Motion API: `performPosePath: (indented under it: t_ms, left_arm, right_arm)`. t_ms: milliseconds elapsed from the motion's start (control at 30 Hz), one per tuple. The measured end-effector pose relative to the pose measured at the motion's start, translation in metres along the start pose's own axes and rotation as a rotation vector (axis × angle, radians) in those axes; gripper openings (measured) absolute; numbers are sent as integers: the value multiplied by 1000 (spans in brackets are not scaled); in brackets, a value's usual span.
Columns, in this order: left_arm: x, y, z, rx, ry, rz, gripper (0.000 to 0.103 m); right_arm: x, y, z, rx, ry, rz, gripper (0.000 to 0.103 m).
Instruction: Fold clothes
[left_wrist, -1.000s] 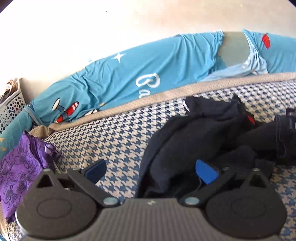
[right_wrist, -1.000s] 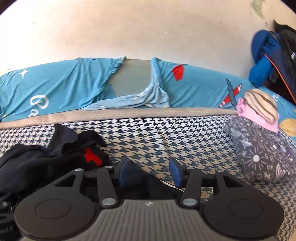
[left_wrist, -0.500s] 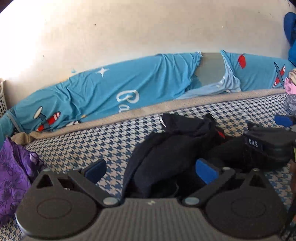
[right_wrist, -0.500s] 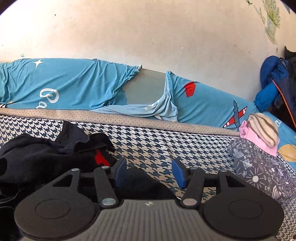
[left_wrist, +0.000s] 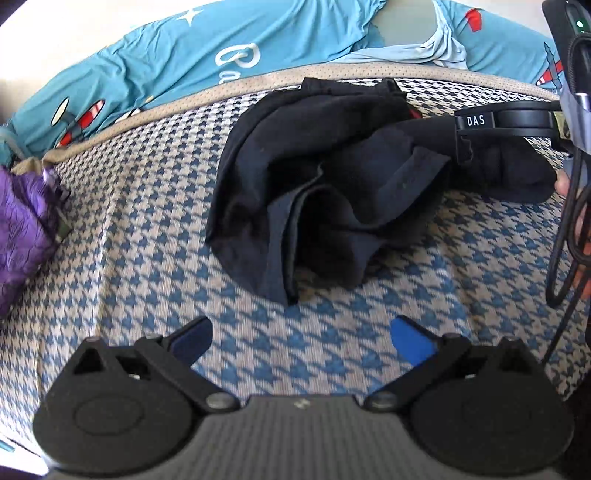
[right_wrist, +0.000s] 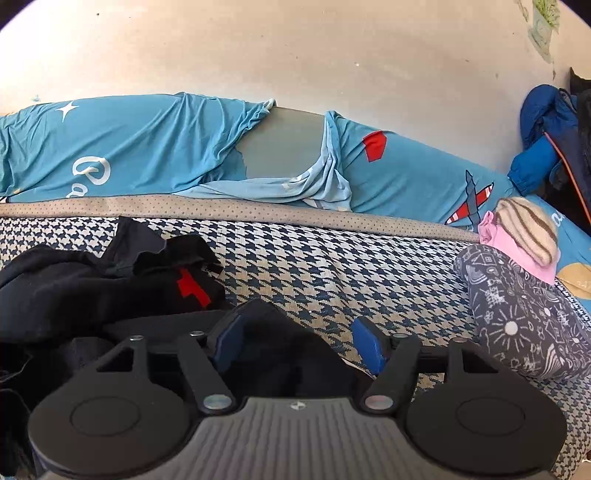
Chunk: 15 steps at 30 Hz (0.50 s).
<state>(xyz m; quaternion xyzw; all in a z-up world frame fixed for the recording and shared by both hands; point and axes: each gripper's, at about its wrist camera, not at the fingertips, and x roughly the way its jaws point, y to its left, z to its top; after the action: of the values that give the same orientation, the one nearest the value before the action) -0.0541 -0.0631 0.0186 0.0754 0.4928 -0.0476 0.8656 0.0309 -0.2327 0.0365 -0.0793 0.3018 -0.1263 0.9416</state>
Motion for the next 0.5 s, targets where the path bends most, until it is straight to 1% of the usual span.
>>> performPosePath:
  t_ms: [100,333,500]
  left_arm:
    - [-3,2,-10,-36,36,-13,103]
    - [-6,-5,-32,-53,98,6,103]
    - [-9,-12,-44,-60,116,13,103]
  right_arm:
    - [-3,2,-4,-21,12,12,65]
    - [-7,-5,-7,7,57,63,66]
    - [-11,-6,-8,-2,73,82,67]
